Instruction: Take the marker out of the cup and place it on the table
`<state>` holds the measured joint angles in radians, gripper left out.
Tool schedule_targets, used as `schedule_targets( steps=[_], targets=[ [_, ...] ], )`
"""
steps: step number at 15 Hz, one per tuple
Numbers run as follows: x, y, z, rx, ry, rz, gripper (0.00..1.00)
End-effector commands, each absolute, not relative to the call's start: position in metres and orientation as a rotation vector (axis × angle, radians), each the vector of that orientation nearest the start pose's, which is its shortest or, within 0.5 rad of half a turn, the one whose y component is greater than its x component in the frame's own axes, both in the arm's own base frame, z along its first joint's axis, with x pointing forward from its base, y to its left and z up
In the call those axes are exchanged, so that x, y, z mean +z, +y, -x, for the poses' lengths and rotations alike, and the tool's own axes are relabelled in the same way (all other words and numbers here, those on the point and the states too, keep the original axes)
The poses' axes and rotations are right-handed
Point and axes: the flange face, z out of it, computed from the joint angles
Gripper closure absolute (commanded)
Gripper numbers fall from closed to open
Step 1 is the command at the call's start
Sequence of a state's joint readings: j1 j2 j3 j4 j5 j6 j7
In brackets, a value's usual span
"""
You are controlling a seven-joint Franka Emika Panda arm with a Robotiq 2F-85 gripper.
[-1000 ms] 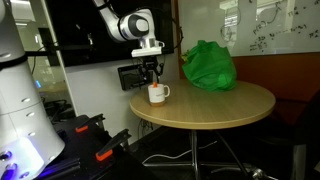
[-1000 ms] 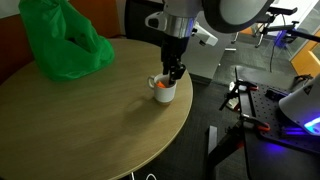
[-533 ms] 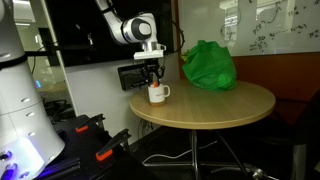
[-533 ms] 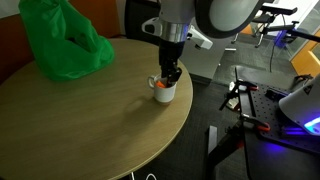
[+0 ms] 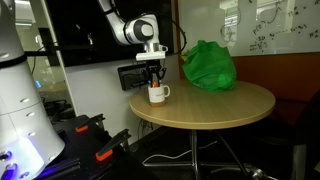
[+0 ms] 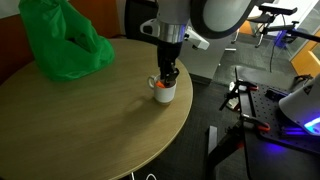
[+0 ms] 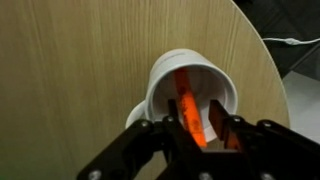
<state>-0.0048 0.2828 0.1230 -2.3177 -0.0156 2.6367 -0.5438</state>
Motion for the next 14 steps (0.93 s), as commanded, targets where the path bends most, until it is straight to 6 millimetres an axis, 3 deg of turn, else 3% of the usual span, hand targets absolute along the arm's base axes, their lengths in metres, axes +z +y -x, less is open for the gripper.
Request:
schedule_targets(
  steps=[1, 4, 6, 7, 9, 14],
  targets=[
    [0.215, 0.065, -0.529, -0.032, -1.033, 2.924, 0.59],
    [0.205, 0.065, -0.532, -0.034, -1.027, 2.930, 0.57],
    [0.200, 0.065, -0.534, -0.038, -1.033, 2.921, 0.81],
    [0.200, 0.065, -0.535, -0.045, -1.042, 2.915, 0.83],
    [0.203, 0.065, -0.537, -0.049, -1.061, 2.902, 0.99],
    [0.232, 0.067, -0.535, -0.091, -1.077, 2.929, 0.95]
  ],
)
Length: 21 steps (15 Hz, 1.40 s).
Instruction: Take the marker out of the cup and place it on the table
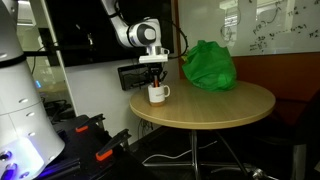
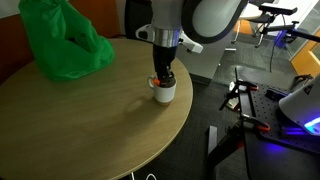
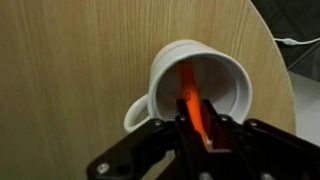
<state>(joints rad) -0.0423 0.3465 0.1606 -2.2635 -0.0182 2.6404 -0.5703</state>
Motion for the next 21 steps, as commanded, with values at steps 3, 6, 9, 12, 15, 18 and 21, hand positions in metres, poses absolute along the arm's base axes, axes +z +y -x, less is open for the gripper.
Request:
schedule_targets(
  steps=[3, 6, 9, 12, 15, 18, 21],
  targets=[
    [0.262, 0.071, -0.536, -0.129, -1.051, 2.937, 0.95],
    [0.289, 0.080, -0.535, -0.133, -0.992, 2.924, 0.95],
    [0.312, 0.091, -0.533, -0.074, -0.818, 2.874, 0.95],
    [0.311, 0.107, -0.537, 0.051, -0.659, 2.793, 0.95],
    [0.276, 0.126, -0.551, 0.099, -0.450, 2.763, 0.95],
    [0.232, 0.143, -0.566, 0.136, -0.308, 2.732, 0.95],
    [0.194, 0.154, -0.586, 0.044, -0.169, 2.759, 0.95]
  ],
)
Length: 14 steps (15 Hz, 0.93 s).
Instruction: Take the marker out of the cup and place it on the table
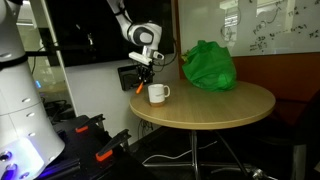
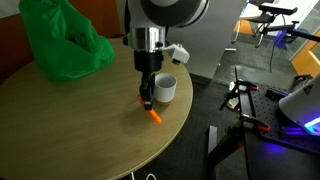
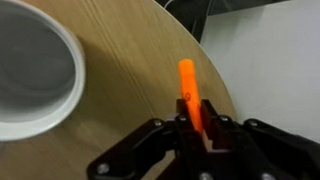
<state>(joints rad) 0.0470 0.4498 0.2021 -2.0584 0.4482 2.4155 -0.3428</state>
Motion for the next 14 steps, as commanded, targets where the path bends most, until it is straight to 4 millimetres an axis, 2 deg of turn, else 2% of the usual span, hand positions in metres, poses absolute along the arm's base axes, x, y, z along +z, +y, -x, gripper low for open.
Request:
schedule_targets(
  steps=[1, 4, 8, 9, 11, 14],
  targets=[
    [0.185, 0.155, -0.592, 0.018, -0.128, 2.771, 0.95],
    [0.176, 0.154, -0.610, -0.083, -0.017, 2.795, 0.95],
    [0.185, 0.145, -0.629, -0.177, 0.115, 2.807, 0.95],
    [0.189, 0.143, -0.633, -0.191, 0.137, 2.813, 0.55],
    [0.196, 0.136, -0.637, -0.247, 0.173, 2.839, 0.48],
    [0.206, 0.127, -0.641, -0.337, 0.212, 2.872, 0.25]
  ],
)
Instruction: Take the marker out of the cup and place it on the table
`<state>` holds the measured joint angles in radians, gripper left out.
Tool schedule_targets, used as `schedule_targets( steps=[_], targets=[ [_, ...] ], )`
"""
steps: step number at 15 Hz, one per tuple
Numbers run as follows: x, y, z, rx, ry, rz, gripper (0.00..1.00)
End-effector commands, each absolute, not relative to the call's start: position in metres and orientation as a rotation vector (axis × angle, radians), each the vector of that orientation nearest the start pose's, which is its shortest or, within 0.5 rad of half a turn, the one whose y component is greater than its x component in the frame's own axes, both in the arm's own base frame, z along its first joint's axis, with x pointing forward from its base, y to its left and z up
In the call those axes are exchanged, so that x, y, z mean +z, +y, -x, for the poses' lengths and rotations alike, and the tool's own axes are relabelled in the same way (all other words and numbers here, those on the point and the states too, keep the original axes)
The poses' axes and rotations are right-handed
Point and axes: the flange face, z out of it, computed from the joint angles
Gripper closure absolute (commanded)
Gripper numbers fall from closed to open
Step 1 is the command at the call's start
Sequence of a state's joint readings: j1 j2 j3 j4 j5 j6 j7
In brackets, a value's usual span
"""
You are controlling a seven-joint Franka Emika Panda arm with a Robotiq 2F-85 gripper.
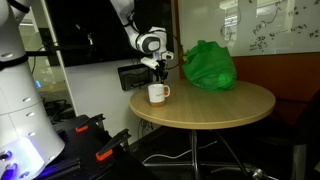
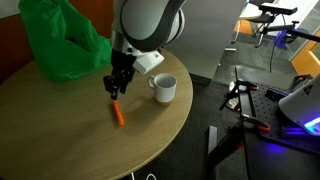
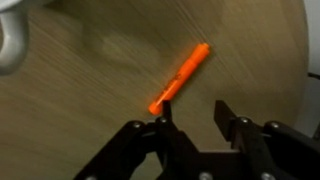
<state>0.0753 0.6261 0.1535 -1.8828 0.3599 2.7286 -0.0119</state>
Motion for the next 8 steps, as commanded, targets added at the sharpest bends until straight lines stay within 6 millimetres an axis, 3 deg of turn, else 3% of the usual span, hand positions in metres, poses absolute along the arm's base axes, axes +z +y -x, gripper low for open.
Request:
schedule_targets(
  steps=[1, 3, 8],
  targets=[
    [0.211, 0.125, -0.641, -0.351, 0.223, 2.882, 0.16],
    [0.223, 0.123, -0.640, -0.378, 0.215, 2.895, 0.01],
    [0.269, 0.119, -0.631, -0.383, 0.195, 2.903, 0.00]
  ],
)
